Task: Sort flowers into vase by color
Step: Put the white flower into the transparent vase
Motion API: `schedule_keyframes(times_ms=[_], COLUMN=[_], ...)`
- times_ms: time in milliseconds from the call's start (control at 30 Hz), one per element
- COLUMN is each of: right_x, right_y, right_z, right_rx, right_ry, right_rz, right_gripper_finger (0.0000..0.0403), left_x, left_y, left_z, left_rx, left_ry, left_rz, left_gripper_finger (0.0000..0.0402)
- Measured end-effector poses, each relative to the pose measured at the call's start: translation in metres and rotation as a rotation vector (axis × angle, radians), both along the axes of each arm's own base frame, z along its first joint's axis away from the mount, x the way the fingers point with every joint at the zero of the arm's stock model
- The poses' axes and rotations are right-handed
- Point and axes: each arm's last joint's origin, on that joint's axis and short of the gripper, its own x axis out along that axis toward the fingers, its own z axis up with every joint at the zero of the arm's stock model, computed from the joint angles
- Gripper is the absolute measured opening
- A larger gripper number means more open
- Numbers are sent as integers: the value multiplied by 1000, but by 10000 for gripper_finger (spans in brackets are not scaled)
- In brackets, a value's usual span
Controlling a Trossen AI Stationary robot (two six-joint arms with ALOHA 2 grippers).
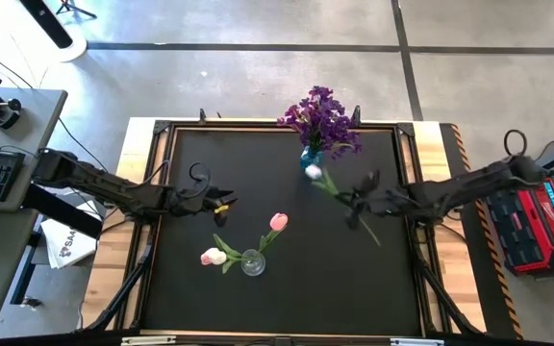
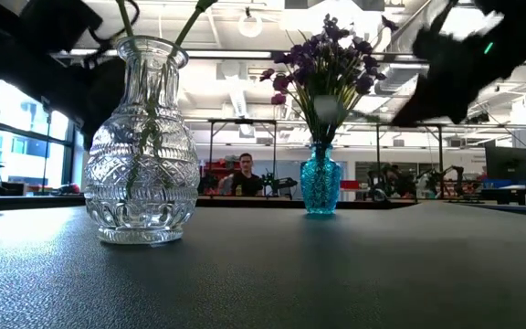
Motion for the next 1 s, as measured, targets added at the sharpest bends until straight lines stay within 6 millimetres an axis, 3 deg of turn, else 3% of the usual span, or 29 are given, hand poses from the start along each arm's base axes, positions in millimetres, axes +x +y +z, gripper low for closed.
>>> schedule_keyframes(times_ms=[167,267,467,733,1000], right_x=[0,3,12,34,49], right_y=[39,57,81,87,77], right_z=[30,47,66,62,54], right_rx=[-119,-228,-475,-653,-666], right_ry=[-252,-409,-672,-920,-1025], right_rz=[279,408,641,774,786], right_gripper_finger=[2,1,1,0,0], left_x=[0,1,6,33,91], left_y=[-17,-29,-58,-89,-115], left_z=[18,39,92,141,146], left_rx=[-5,34,328,589,705], left_ry=[-147,-255,-441,-433,-352], left_rz=[-102,-186,-349,-408,-466], left_gripper_finger=[129,129,129,129,130])
